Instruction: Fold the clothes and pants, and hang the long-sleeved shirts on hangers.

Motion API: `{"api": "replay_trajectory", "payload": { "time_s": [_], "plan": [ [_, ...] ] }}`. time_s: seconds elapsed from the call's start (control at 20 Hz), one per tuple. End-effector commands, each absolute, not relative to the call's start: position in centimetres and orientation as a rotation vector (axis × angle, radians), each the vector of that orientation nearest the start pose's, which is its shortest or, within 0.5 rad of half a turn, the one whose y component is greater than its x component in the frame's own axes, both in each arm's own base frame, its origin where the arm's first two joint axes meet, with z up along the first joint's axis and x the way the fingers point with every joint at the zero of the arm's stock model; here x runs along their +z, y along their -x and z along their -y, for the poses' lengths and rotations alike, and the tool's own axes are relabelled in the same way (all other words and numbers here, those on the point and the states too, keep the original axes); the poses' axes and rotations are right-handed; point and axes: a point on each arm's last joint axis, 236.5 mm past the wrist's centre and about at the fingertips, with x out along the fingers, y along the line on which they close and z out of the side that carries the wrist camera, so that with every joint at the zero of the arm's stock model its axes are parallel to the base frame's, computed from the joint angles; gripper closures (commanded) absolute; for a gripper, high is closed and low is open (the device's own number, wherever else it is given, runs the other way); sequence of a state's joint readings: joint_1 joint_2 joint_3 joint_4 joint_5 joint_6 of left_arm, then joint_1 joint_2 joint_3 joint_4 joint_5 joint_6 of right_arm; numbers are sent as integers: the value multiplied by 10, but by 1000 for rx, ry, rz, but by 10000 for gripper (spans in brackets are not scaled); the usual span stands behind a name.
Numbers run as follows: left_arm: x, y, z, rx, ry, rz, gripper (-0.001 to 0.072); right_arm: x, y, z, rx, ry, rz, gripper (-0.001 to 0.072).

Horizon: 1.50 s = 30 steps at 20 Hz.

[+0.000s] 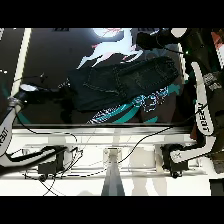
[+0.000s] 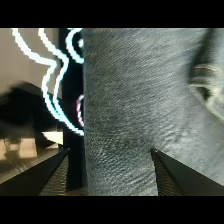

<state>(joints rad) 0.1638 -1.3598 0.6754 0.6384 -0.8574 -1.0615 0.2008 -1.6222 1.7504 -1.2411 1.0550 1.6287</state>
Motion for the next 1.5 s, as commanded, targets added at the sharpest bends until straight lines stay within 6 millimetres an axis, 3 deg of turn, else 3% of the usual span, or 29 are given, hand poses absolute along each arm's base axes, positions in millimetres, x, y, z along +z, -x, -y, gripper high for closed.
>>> {"api": "replay_trajectory", "payload": {
  "time_s": [0.0,0.05,0.1,0.15,0.2,0.25,0.35,0.5,0.6,0.8,0.9,1.0,1.15,1.45],
  "plan": [
    [-125,-336,107,-264,675,-1252,129,104,-518,-177,357,-256,-960,689],
    [-129,-337,113,-262,672,-1250,131,104,-518,-177,357,-256,-960,689],
    [-130,-341,116,-253,670,-1236,233,104,-518,-177,357,-256,-961,689],
    [-128,-347,118,-240,678,-1213,455,104,-518,-177,357,-256,-961,689],
    [-124,-353,119,-242,686,-1197,627,104,-518,-177,357,-256,-961,689],
    [-118,-361,117,-247,682,-1178,656,104,-518,-176,356,-255,-961,690],
    [-94,-380,113,-279,668,-1126,684,103,-518,-176,354,-251,-963,689],
    [-40,-396,108,-401,530,-1093,685,102,-519,-174,350,-245,-961,690],
    [2,-390,97,-430,413,-1160,686,103,-519,-174,350,-246,-960,689],
    [92,-379,51,-312,127,-1227,686,101,-520,-179,356,-246,-957,690],
    [135,-379,47,-284,68,-1191,686,93,-519,-191,372,-239,-971,690],
    [170,-382,60,-317,24,-1125,685,81,-515,-208,397,-224,-996,690],
    [197,-386,78,-352,-27,-1048,686,65,-504,-241,448,-194,-1029,690],
    [193,-387,72,-299,-118,-1054,685,57,-487,-311,554,-147,-990,690]
  ]
}}
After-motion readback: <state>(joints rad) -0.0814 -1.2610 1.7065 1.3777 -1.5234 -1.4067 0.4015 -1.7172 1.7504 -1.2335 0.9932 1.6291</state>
